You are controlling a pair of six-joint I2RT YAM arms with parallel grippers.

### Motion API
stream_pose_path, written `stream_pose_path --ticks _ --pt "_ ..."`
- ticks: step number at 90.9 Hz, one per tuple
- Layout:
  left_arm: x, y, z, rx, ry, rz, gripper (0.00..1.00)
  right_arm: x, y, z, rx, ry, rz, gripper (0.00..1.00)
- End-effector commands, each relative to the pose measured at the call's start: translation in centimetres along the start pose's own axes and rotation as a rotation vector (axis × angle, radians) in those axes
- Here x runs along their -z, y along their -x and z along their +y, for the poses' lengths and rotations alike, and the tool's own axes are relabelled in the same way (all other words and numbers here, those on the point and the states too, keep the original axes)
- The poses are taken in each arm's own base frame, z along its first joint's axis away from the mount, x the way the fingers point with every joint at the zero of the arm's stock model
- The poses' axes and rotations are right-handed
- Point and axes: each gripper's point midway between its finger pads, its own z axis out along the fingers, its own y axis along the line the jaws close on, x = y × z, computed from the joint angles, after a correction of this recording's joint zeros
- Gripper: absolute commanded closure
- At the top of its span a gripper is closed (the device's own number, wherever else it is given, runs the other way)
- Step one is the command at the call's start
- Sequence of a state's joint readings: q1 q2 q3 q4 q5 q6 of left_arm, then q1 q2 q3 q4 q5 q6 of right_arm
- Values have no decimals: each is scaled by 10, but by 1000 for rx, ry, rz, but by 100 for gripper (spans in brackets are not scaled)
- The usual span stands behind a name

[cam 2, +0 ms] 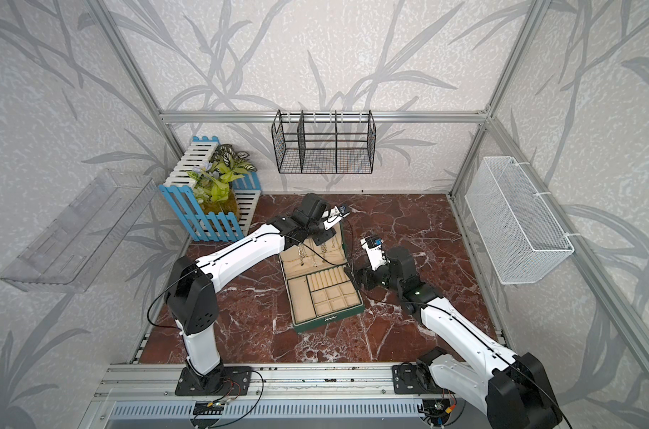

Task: Put jewelry chain into jewelry box
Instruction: Adjust the necklace at the jewelry box clasp.

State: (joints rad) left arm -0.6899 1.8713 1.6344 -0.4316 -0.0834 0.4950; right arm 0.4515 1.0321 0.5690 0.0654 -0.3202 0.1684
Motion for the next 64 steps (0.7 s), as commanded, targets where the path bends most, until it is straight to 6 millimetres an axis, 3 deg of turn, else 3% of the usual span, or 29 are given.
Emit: stream_pose_path --ticks 1,45,56,64 --pt "-5 -6 3 2 29 17 52 5 6 0 0 -11 -34 8" --pt "-14 -28 1 -81 145 107 62 10 4 -4 -3 -38 -43 8" --pt "-7 -12 4 -48 145 55 62 12 5 -3 -4 -39 -48 8" --pt "11 12 9 10 130 -37 57 14 6 -3 -6 -43 -51 8"
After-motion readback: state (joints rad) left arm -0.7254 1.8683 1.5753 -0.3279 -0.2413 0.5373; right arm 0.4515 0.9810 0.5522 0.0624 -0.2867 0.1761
